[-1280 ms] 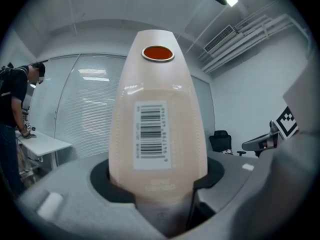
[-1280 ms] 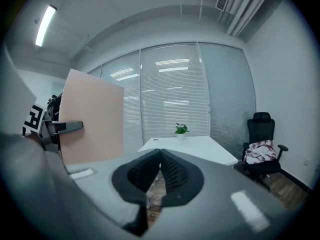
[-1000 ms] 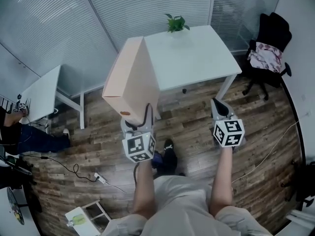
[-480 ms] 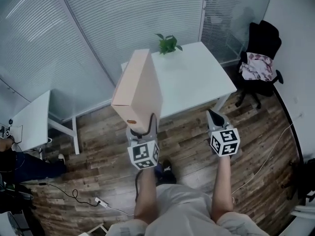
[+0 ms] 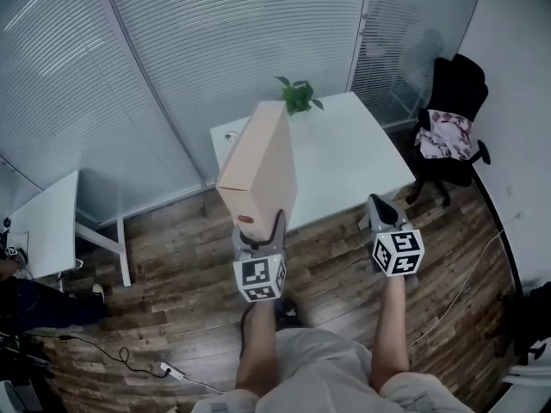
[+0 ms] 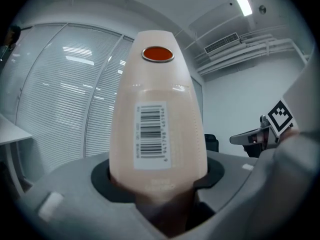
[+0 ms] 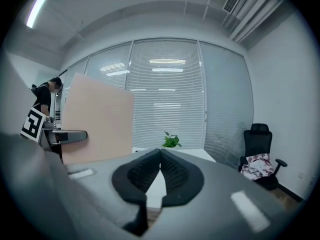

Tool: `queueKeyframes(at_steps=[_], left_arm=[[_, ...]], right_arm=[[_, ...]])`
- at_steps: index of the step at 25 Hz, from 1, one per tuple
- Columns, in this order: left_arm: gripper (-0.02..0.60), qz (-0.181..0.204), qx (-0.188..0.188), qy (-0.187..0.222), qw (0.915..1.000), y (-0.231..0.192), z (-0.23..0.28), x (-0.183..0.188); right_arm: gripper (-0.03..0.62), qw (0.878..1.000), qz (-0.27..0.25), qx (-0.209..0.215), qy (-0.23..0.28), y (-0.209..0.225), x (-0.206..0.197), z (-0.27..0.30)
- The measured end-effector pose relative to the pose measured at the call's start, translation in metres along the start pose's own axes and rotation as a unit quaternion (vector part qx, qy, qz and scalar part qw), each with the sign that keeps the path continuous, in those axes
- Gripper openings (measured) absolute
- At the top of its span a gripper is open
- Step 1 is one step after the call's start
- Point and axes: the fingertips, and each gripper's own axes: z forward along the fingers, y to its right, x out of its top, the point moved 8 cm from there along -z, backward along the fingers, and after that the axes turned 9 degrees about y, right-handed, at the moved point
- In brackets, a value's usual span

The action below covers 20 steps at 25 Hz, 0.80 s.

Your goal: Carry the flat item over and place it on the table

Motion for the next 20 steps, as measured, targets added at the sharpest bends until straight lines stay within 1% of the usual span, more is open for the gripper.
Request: queueKeyframes(at_steps=[4,7,10,13,16,20], left_arm=[[0.284,-0.011,-0.012,0.004,0.9999,-0.012,0.010,-0.003],[0.284,-0.020,-0.013,0.005,0.9997,-0.025,0.015,-0.010],[0.284,-0.029,-0.020,0.002,0.9994,-0.030,0.028,-0.015],[0.284,-0.035,-0.034,-0.003,0.9988,-0.022,0.041,-0.020],[0.284,-0.042,-0.054,-0.003,0.9977,-0.005,0.053,-0.023],[0.284,-0.057,-0.082,-0.004,0.9950,0.024,0.071,-0.032]], right_arm=[[0.001,1.000,0.016,-0.013,0.015,-0.006,-0.003,0.013],[0.001,0.999,0.020,-0.025,0.014,-0.010,-0.013,0.018],[0.000,0.999,0.023,-0.046,0.010,-0.005,-0.020,0.016],[0.000,0.997,0.028,-0.074,0.010,0.010,-0.023,0.006],[0.001,0.994,0.036,-0.102,0.015,0.030,-0.025,-0.003],[0.000,0.993,0.041,-0.114,0.009,0.059,-0.033,-0.003]])
